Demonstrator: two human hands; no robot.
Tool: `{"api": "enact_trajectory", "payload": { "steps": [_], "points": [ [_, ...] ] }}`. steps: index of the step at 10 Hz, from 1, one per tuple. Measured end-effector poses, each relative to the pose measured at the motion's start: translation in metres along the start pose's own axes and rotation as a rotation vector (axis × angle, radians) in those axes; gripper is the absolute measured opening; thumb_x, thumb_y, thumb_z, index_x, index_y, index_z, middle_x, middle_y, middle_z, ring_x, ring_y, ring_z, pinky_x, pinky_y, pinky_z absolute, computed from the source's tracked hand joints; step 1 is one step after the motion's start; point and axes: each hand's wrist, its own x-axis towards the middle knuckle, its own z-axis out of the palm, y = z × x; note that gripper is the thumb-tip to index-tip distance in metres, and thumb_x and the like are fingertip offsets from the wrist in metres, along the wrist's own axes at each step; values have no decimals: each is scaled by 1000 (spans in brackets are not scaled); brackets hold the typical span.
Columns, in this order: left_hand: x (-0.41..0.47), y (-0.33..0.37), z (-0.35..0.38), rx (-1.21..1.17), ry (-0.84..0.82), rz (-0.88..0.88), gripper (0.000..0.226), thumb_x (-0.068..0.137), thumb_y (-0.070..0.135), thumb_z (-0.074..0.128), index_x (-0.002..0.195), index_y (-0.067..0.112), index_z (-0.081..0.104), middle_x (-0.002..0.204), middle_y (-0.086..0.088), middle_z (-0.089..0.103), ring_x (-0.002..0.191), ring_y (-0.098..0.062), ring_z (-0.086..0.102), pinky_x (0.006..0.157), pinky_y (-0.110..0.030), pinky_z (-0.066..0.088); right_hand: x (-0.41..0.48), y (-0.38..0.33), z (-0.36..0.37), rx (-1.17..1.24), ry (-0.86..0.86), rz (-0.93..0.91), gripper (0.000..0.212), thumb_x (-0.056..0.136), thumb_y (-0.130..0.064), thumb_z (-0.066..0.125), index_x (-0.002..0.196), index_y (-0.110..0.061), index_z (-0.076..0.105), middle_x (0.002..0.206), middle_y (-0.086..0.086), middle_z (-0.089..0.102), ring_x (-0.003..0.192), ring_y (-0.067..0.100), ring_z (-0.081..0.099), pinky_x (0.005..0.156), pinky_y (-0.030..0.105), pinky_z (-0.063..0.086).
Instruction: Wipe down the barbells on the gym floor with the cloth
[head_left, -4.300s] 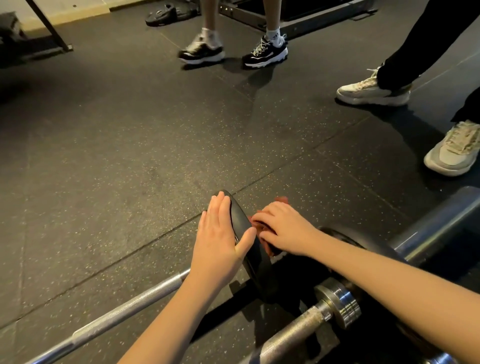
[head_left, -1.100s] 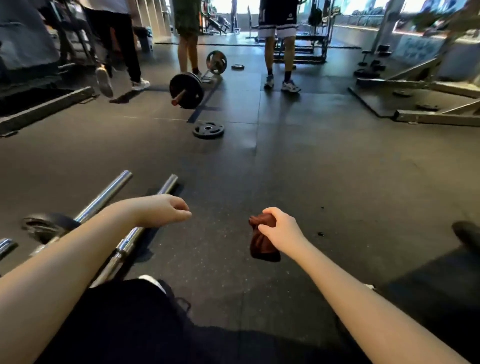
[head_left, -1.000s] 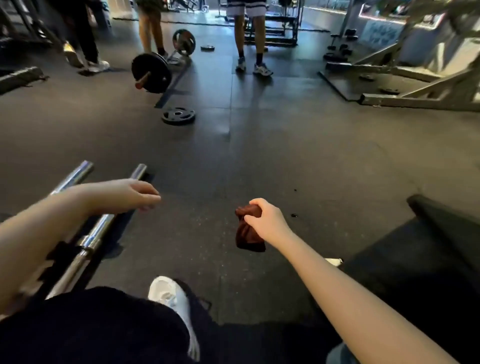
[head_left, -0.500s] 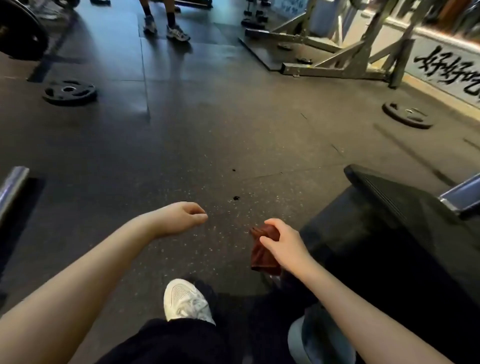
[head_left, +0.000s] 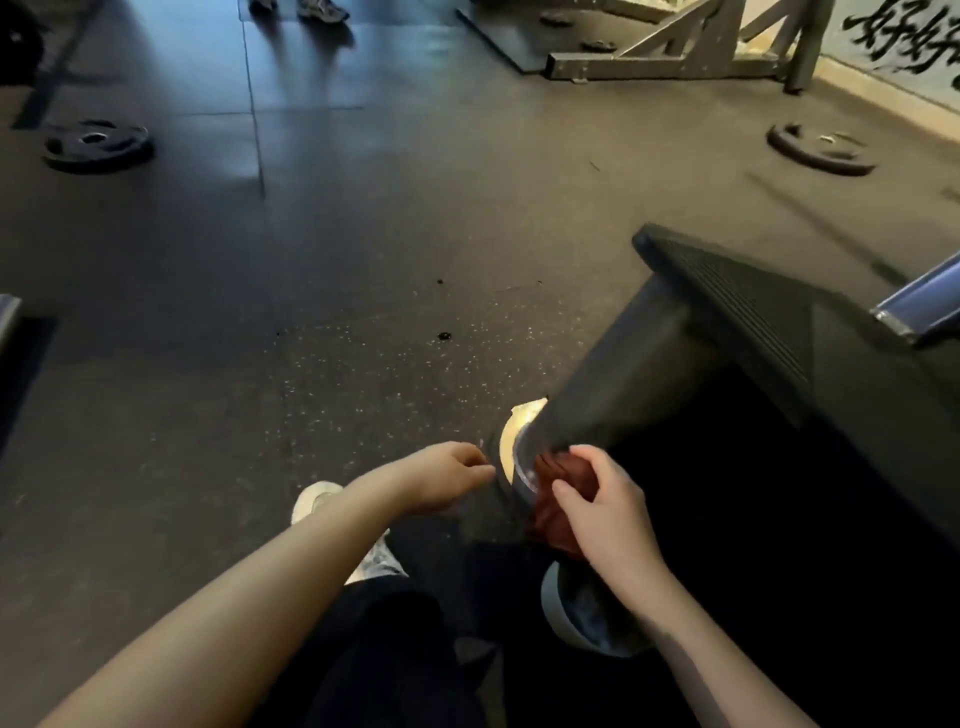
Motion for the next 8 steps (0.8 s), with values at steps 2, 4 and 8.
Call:
{"api": "enact_trajectory", "payload": {
  "steps": [2, 4, 8],
  "points": [
    [-9, 32, 57, -13, -127, 58, 29, 100, 29, 49, 126, 18, 55, 110, 4, 57, 98, -11, 53, 91, -26, 42, -49, 60, -24, 18, 32, 141, 39, 93, -17, 60, 132, -18, 53, 129, 1, 50, 121, 19, 48, 100, 26, 35],
    [-18, 46, 89, 52, -109, 107, 37, 100, 33, 47, 134, 19, 52, 132, -2, 57, 118, -18, 54, 107, -36, 40, -73, 91, -33, -66, -28, 308, 41, 96, -18, 56, 136, -22, 48, 141, 4, 43, 130, 22, 42, 104, 32, 36],
    [-83, 49, 26, -6, 194, 85, 34, 103, 31, 40, 116, 6, 59, 116, -13, 63, 106, -28, 61, 96, -36, 45, -51, 2, -57, 148, -30, 27, 28, 100, -21, 48, 124, -13, 61, 113, 0, 59, 99, 11, 52, 77, 18, 39]
  ]
}}
